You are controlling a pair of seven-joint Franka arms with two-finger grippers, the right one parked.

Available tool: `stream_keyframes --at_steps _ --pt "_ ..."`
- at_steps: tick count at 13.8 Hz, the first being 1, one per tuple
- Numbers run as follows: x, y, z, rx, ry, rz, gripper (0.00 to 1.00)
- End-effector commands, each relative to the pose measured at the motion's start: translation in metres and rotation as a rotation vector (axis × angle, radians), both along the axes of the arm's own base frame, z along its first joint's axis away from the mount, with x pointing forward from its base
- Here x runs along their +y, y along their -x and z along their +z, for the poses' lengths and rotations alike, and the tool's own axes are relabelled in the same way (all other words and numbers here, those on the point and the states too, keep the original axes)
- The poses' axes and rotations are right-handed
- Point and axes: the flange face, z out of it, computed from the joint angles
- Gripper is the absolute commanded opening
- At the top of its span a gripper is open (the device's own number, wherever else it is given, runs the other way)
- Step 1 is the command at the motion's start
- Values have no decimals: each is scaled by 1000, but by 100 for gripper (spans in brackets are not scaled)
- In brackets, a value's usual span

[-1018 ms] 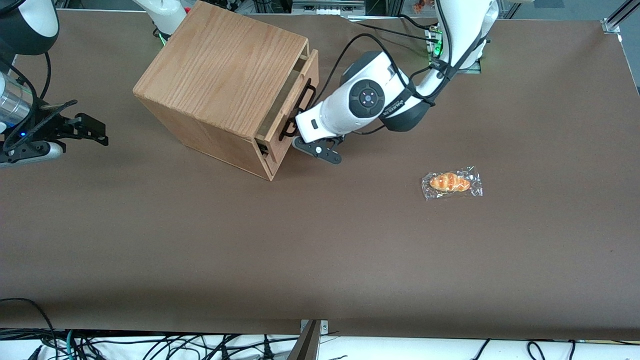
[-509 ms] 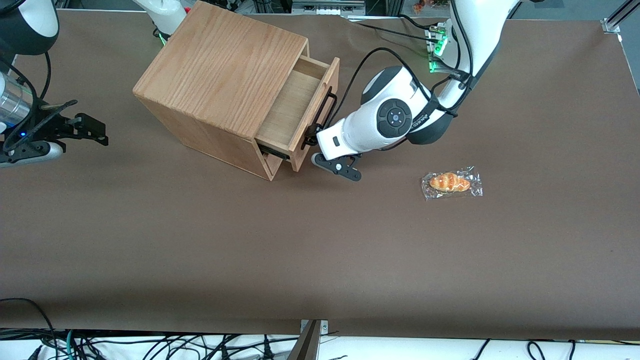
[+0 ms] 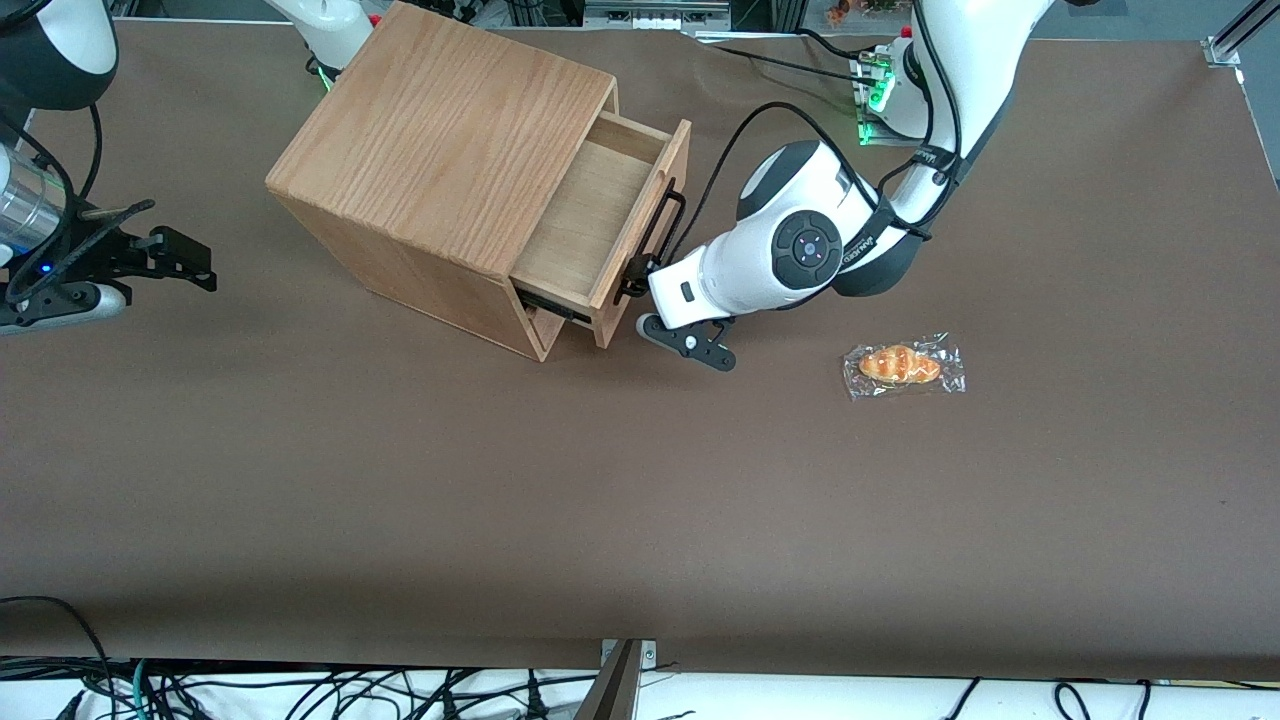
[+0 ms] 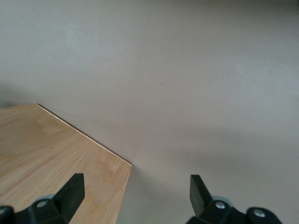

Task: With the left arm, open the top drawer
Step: 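Hold the left gripper at the opened drawer handle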

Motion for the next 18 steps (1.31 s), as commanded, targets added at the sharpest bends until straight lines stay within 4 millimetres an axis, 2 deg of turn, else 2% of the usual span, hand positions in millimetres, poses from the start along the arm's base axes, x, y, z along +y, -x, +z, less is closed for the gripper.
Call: stream_keyframes --at_steps 1,8,18 --pt "14 -16 1 -30 -6 -7 100" --pt "24 -24 -1 -37 -3 -9 100" --pt "25 -24 0 -44 1 -28 100"
